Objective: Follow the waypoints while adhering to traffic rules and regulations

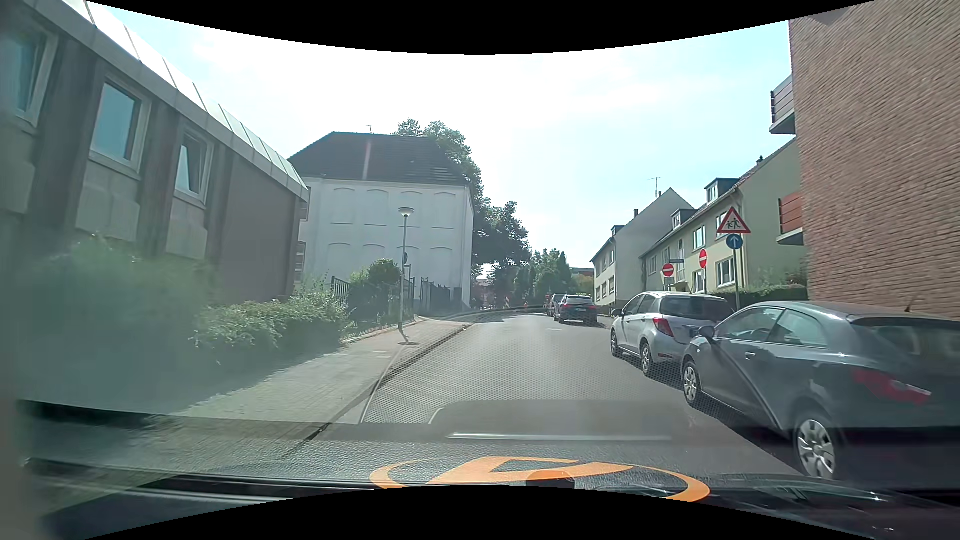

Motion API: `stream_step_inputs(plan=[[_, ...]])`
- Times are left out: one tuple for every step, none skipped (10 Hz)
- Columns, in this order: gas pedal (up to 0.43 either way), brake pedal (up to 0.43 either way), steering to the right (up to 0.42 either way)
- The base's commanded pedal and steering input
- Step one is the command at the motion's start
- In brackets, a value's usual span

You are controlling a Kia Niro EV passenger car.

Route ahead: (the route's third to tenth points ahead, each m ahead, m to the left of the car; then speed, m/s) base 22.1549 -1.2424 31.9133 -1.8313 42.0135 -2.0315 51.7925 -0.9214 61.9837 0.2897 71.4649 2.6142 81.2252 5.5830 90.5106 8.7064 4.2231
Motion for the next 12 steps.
stream_step_inputs(plan=[[0.118, 0.000, 0.002], [0.118, 0.000, 0.002], [0.118, 0.000, 0.002], [0.118, 0.000, 0.002], [0.118, 0.000, 0.002], [0.110, 0.000, 0.000], [0.110, 0.000, 0.000], [0.110, 0.000, 0.000], [0.110, 0.000, 0.000], [0.110, 0.000, 0.000], [0.110, 0.000, 0.003], [0.110, 0.000, 0.009]])
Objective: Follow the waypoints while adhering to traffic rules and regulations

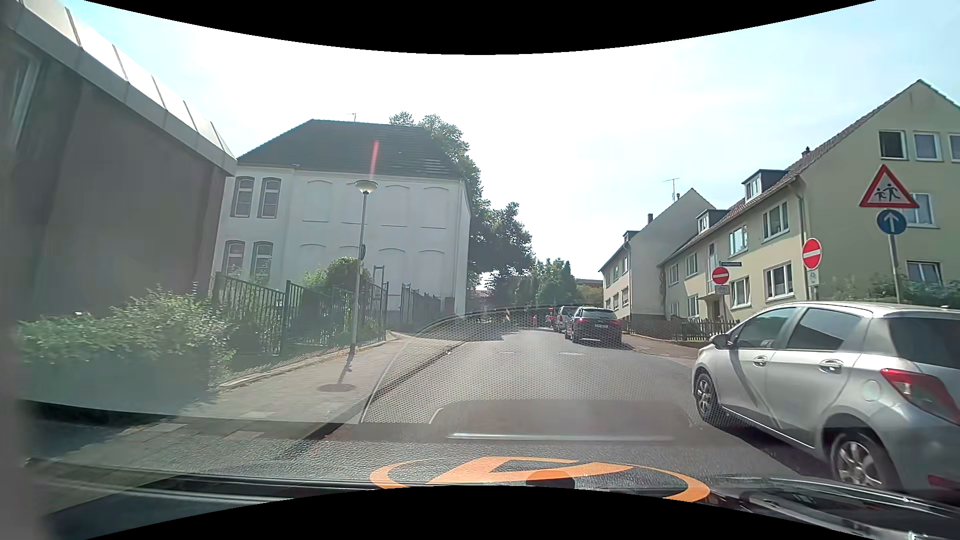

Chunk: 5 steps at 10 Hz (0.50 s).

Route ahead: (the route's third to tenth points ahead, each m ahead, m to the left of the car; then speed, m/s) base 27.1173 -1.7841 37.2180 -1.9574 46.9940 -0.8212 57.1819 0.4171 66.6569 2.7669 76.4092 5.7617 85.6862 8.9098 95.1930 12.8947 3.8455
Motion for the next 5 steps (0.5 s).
stream_step_inputs(plan=[[0.098, 0.000, 0.016], [0.098, 0.000, 0.021], [0.098, 0.000, 0.023], [0.098, 0.000, 0.023], [0.098, 0.000, 0.022]])
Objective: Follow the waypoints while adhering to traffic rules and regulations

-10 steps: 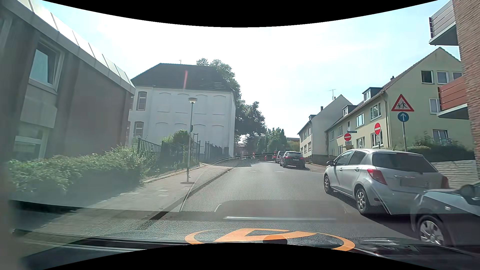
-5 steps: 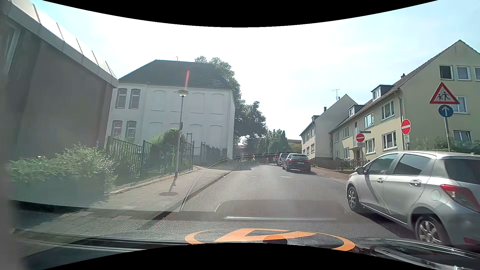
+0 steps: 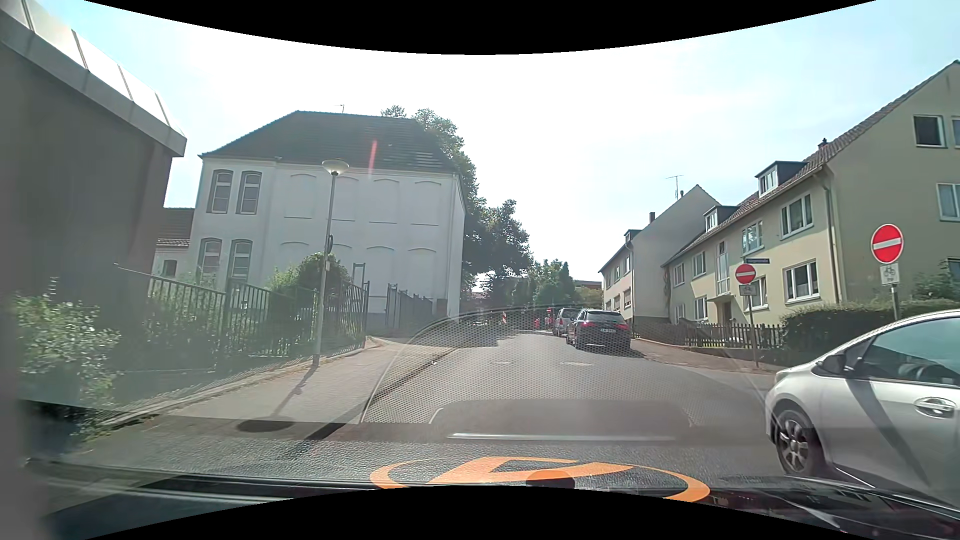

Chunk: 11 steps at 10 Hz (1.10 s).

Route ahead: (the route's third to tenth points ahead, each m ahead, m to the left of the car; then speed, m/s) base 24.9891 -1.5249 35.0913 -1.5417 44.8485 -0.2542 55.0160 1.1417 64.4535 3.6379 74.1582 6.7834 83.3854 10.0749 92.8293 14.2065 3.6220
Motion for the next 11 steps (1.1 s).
stream_step_inputs(plan=[[0.098, 0.000, 0.022], [0.098, 0.000, 0.023], [0.098, 0.000, 0.022], [0.098, 0.000, 0.022], [0.110, 0.000, 0.022], [0.110, 0.000, 0.023], [0.110, 0.000, 0.022], [0.110, 0.000, 0.021], [0.118, 0.000, 0.016], [0.138, 0.000, 0.012], [0.150, 0.000, 0.009]])
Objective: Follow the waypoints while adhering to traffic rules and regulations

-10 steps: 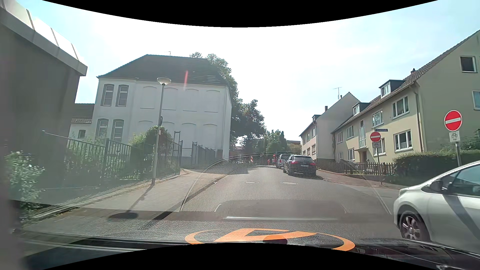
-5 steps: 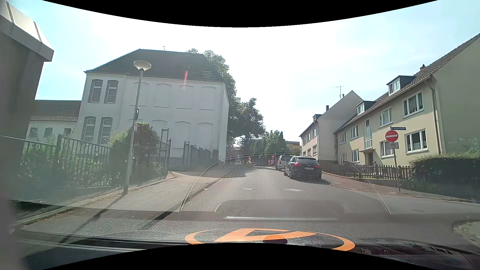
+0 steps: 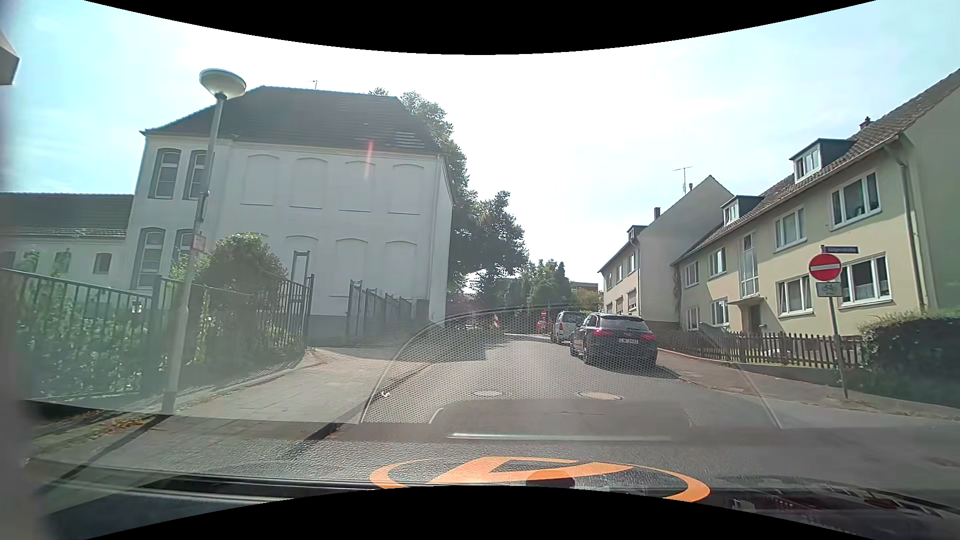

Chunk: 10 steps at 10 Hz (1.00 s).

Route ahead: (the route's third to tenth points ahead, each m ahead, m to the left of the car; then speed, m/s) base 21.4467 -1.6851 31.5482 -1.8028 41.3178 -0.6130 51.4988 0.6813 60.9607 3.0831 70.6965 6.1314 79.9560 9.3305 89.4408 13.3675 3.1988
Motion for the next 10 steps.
stream_step_inputs(plan=[[0.157, 0.000, 0.005], [0.169, 0.000, 0.000], [0.169, 0.000, -0.004], [0.189, 0.000, -0.004], [0.189, 0.000, -0.006], [0.189, 0.000, -0.010], [0.189, 0.000, -0.013], [0.189, 0.000, -0.015], [0.189, 0.000, -0.015], [0.189, 0.000, -0.015]])
